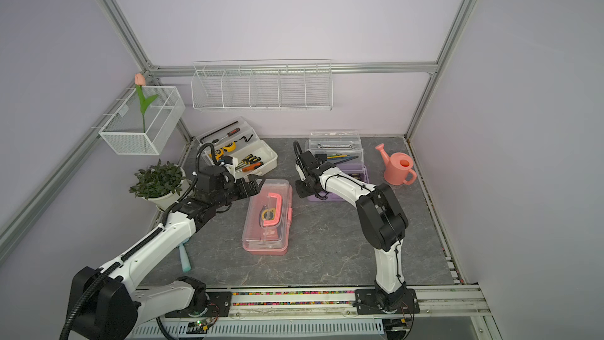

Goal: Close toolboxes
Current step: Adjust the toolbox at the center of the board.

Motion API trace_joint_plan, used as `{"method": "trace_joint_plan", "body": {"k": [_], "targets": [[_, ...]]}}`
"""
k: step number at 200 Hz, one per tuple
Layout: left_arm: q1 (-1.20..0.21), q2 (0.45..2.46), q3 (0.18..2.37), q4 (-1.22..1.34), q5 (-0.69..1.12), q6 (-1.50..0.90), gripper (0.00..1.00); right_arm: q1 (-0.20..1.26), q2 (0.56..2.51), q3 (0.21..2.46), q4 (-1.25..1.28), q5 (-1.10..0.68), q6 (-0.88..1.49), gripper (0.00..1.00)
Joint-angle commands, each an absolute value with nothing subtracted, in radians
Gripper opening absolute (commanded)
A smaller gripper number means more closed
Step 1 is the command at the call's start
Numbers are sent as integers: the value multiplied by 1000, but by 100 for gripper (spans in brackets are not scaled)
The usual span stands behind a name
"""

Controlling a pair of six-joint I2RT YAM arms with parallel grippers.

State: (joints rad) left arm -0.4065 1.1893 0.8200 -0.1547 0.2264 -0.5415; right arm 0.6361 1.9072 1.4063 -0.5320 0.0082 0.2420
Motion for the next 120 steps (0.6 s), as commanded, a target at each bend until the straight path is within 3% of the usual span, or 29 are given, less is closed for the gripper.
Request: {"method": "trace_joint_plan", "body": {"k": [1,62,120], "targets": [[-405,1190,861,-137,247,-551,99,656,1817,1267,-517,-15,302,39],[-406,1251,914,-88,306,-566,99,657,1595,968,-548,11,383,40],[-406,1357,1011,-84,336,-553,99,654,1471,886,-647,124,383,40]]}}
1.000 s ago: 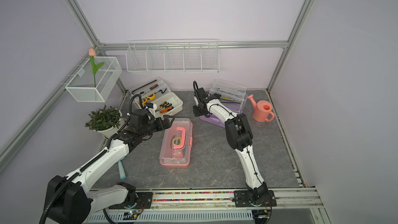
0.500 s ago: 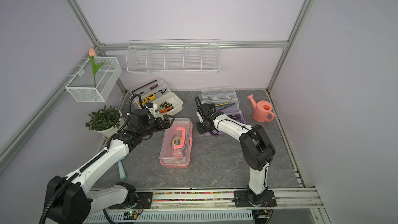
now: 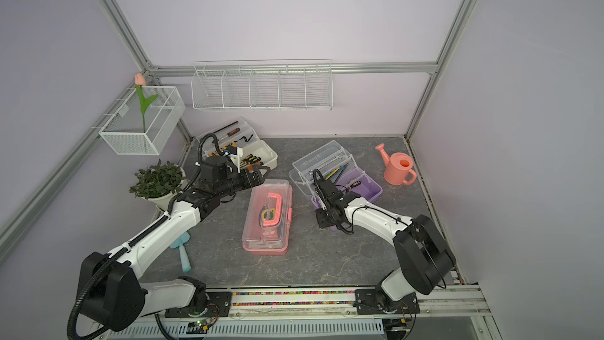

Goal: Close toolboxes
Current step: Adjust the toolbox at the center of the board.

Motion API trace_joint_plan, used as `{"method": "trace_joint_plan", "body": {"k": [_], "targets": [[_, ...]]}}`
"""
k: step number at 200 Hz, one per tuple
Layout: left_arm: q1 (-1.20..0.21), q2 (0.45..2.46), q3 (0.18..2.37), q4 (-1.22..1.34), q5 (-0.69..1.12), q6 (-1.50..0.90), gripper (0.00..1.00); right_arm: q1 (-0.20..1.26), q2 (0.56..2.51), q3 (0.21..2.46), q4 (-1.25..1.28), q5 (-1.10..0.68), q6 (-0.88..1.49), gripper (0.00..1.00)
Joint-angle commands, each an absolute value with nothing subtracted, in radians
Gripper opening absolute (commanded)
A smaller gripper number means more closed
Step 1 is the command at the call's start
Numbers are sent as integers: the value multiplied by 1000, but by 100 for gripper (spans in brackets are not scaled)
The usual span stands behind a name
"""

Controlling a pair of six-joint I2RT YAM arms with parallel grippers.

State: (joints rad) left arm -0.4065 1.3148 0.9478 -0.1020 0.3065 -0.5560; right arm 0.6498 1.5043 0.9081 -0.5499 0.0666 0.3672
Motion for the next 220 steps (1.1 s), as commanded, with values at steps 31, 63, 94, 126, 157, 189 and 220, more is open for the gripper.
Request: {"method": "trace_joint_plan", "body": {"k": [31,63,94,126,157,189,220], "targets": [[-406,1411,1060,-97,348,-546,99,635,1446,871,-712,196,379,40],[-407,1452,1093,-112,365,-538,99,596,1396,826,-743,212,387,40],[-413,1477,1113,-123,371,-535,99,587,1308,856,-716,132,394,45],[-480,1455,1149,-211,320,-470,100,526,1209,912,-701,84,417,53],[-597,1425,1140,-226,294,-468,100,401,1132,916,-663,122,448,63],[-737,1441,1093,-136,312,-544,100,226,1144,907,-606,140,485,68],[-858,1534,1097,-85,330,-581,100,36,1183,851,-491,59,531,71]]}}
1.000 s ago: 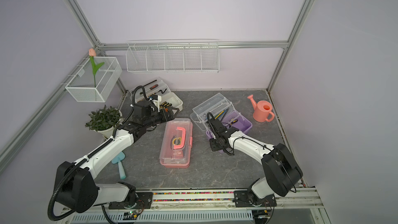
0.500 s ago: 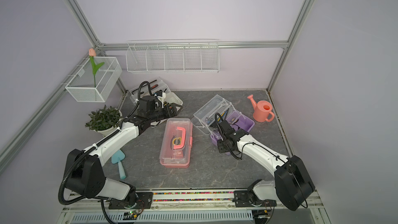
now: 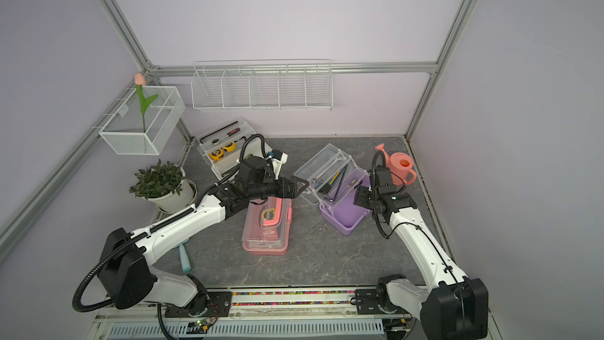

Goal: Close toolboxes
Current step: Adjust the toolbox at the center of the board, then move the toolbox to the center of the board.

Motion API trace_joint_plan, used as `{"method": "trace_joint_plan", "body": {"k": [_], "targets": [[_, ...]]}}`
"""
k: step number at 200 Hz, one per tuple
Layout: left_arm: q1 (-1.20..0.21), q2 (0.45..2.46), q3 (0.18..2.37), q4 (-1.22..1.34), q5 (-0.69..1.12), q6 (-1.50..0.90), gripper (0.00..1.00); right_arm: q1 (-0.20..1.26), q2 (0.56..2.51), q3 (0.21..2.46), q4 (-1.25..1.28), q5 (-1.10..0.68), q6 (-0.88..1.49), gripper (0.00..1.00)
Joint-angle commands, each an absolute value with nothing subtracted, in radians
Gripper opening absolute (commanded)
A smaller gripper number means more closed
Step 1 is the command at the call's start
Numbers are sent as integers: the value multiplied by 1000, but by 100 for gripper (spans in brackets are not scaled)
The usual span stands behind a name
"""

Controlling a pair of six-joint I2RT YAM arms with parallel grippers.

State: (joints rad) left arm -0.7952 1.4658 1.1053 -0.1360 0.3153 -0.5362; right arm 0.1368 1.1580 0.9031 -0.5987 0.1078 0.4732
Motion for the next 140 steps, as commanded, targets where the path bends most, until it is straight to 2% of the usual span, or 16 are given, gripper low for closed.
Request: {"method": "trace_joint_plan", "body": {"k": [1,58,116,140], "targets": [[-861,1539,1098,-85,331,-581,100,31,1184,850,-487,55,534,71],[-940,1716,1190,-113,323,-581,99,-124,1320,836,-314,-70,581,69],[-938,1741,1174,-235,132,-543,100,-129,1459,861,-250,-101,566,53],[-903,1751,1147,-246,118,-561,99,-129,1477,869,-252,-100,541,48]]}}
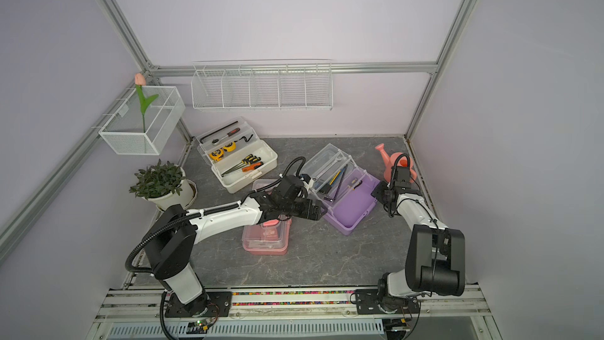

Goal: Close toolboxes
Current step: Move the toolbox to the center of the board.

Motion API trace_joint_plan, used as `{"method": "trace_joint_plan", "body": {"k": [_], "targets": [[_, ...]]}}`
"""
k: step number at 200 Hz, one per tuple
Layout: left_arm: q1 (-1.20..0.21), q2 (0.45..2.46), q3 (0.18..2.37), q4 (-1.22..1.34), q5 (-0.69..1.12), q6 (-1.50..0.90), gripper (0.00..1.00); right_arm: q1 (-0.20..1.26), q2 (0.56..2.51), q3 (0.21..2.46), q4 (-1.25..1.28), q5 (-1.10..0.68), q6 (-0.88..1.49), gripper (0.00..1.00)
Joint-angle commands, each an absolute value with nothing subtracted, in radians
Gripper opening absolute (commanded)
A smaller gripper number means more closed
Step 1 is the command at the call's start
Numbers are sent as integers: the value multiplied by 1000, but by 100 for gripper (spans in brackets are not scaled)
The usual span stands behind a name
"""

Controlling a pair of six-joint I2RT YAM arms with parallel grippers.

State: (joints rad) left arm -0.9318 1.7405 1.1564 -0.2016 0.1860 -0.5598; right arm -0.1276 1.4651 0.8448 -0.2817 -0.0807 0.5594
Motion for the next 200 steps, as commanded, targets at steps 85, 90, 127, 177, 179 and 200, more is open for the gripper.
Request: {"method": "trace_joint_plan", "body": {"k": [85,90,127,177,179,200], "targets": [[-776,1613,998,-275,44,-537,100,-88,1509,915,-299,-63,456,42],[-771,1602,985,-283,33,-538,100,-82,1511,917,-303,-55,452,42],[-717,1525,921,-311,-14,-539,100,-63,1533,932,-321,-21,436,38],[-624,1496,916,-184,56,-642,99,-55,1575,952,-329,-7,407,29],[-622,1498,917,-177,58,-648,99,-54,1578,953,-330,-8,404,28],[-590,1526,940,-123,84,-716,99,-39,1600,974,-343,-31,360,21]]}}
